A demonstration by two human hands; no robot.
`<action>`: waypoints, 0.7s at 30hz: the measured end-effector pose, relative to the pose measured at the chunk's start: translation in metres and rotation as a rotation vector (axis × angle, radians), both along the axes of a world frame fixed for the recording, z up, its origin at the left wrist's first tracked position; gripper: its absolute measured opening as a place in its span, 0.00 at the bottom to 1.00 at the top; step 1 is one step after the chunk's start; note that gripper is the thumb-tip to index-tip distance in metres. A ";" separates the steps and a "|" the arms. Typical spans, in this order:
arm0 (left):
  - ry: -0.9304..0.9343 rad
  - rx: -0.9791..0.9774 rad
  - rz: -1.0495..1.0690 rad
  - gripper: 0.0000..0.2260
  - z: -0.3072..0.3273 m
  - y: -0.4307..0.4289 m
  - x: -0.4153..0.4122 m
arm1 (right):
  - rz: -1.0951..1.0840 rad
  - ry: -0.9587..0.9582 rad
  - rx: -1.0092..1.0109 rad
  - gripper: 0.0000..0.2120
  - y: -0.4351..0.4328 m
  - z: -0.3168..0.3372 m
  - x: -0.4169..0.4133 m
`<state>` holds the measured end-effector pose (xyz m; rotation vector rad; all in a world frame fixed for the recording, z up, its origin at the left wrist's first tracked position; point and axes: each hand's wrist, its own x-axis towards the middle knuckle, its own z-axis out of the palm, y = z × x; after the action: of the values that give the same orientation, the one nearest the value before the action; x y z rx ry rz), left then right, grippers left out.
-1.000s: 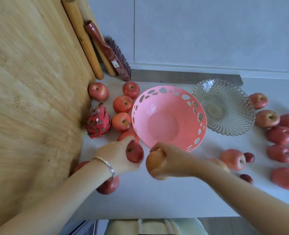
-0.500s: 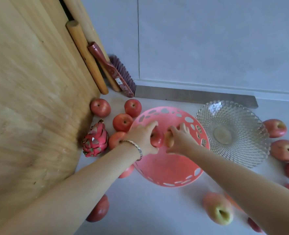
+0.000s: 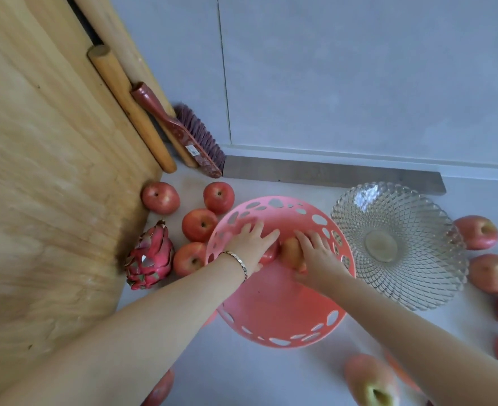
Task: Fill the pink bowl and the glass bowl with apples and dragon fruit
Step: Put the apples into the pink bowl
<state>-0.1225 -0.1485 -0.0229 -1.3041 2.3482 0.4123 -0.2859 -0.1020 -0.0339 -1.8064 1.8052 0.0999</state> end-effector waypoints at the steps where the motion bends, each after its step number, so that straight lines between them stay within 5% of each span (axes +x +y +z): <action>1: -0.002 -0.017 0.001 0.36 0.000 0.001 0.001 | -0.012 0.000 -0.014 0.41 0.000 0.000 0.001; 8: 0.332 -0.435 0.287 0.39 0.014 0.037 0.032 | 0.038 0.190 -0.090 0.35 -0.002 0.004 0.014; 14: 0.543 -0.043 0.809 0.35 0.013 0.057 0.057 | -0.074 0.079 -0.020 0.37 -0.006 0.004 0.005; 21: 0.748 -0.085 0.760 0.34 0.021 0.063 0.065 | -0.073 0.069 0.020 0.41 0.009 0.007 -0.001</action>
<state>-0.0579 -0.0852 -0.0016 -2.3922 2.2951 1.2121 -0.2873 -0.0933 -0.0273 -1.7402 1.9093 0.1529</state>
